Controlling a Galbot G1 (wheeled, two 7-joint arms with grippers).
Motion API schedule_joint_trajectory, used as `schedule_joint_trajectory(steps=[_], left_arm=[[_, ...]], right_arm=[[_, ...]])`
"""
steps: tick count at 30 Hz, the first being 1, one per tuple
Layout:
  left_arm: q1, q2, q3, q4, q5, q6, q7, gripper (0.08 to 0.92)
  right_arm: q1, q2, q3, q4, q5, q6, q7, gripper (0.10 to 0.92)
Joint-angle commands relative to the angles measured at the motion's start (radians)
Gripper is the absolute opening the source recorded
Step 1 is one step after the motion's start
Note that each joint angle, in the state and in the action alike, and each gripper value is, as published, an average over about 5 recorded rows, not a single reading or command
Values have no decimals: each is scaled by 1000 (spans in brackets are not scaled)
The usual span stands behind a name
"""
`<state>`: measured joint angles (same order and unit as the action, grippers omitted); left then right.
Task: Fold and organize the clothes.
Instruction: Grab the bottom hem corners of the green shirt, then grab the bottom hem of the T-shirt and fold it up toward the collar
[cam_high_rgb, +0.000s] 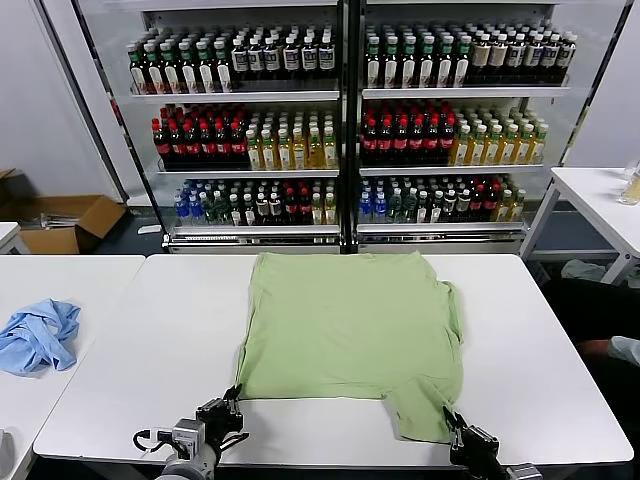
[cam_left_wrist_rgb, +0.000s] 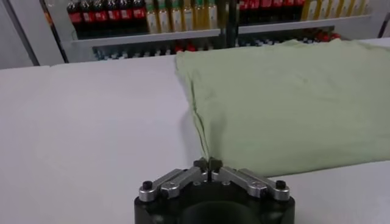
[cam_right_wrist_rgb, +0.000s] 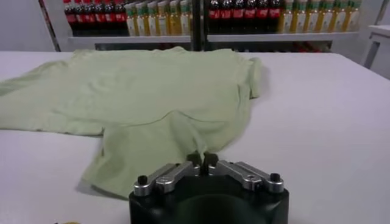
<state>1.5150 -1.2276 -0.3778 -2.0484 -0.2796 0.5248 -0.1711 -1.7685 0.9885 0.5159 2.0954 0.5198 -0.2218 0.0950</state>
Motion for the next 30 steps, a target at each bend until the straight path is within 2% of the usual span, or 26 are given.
schedule_joint_trajectory(steps=[1,10,15,19,22,24,30], left_arm=[[59,34,-33,-89,-39,-14,16,81],[268,145,-160,-270,-119,-1,2,81],[420,170,-215,-352,-127,11,-20,81],[486,196,-280,-461,-142,40,-22,81],[467,208,-318,-492,-164,50,-18,81],[415,209,-335,-481,-190,51,-6,81],[177,188,-281,-331,-237,31,58,81]], right_arm=[[-74,-22,94,67,34,0,-77,111],[-300,-57,247,190,64,3,-196,111],[-399,-48,313,235,51,0,-254,111],[-404,-43,338,271,58,3,-261,111],[-314,-52,295,269,92,-7,-233,111],[-224,-56,248,259,134,-29,-204,111],[87,-51,95,176,184,-88,-119,111]])
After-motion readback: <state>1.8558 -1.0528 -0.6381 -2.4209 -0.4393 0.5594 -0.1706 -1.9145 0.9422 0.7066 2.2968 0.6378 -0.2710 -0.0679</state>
